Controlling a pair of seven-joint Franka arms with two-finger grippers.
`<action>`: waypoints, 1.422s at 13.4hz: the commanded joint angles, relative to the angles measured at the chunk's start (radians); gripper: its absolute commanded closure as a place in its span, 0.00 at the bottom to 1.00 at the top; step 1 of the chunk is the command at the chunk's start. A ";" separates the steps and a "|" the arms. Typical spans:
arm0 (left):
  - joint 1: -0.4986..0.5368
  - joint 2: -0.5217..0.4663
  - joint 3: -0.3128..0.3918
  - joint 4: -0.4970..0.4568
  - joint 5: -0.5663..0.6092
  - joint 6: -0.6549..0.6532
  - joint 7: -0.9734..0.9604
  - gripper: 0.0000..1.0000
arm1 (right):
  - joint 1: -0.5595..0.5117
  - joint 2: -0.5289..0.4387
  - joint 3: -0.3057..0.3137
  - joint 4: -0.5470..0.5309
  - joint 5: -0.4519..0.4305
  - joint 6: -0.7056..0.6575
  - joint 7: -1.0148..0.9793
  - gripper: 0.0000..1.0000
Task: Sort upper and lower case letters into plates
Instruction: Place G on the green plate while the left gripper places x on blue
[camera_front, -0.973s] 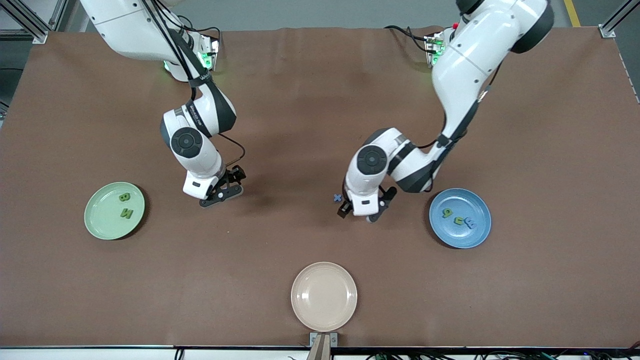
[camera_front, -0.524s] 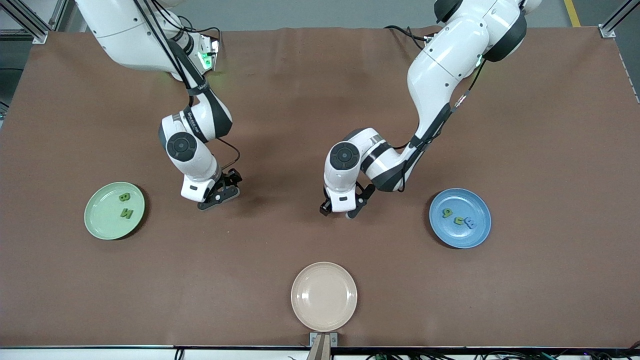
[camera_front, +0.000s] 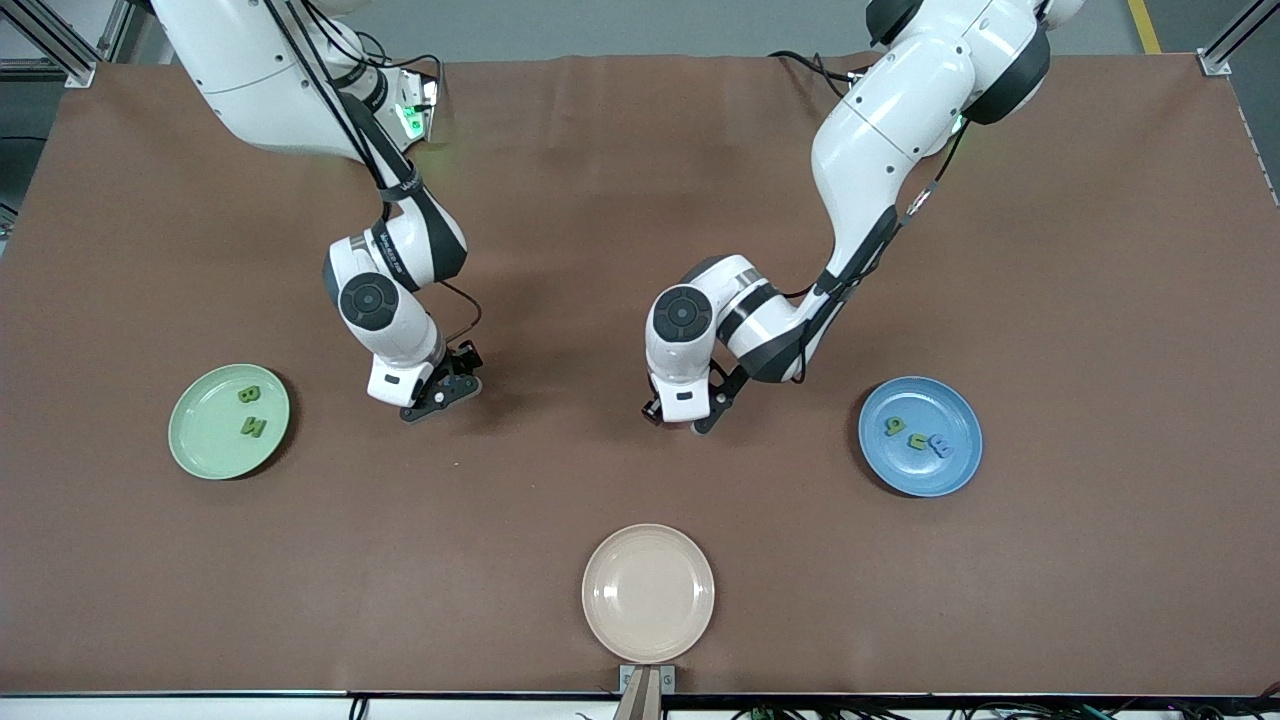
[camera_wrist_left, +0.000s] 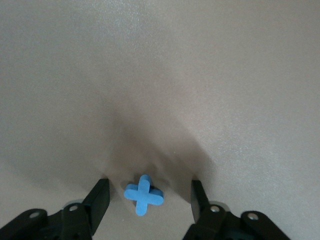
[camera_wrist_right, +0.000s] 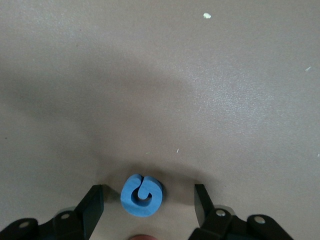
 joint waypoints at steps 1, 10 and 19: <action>-0.012 0.011 0.008 0.019 0.004 -0.017 -0.004 0.67 | -0.014 -0.003 0.011 -0.008 0.012 0.010 -0.013 0.38; 0.078 -0.129 0.088 0.012 0.041 -0.129 0.158 1.00 | -0.014 -0.003 0.012 -0.004 0.014 -0.002 -0.006 0.75; 0.377 -0.321 0.078 -0.275 0.041 -0.149 0.596 1.00 | -0.247 -0.182 0.011 0.188 0.014 -0.491 -0.290 0.87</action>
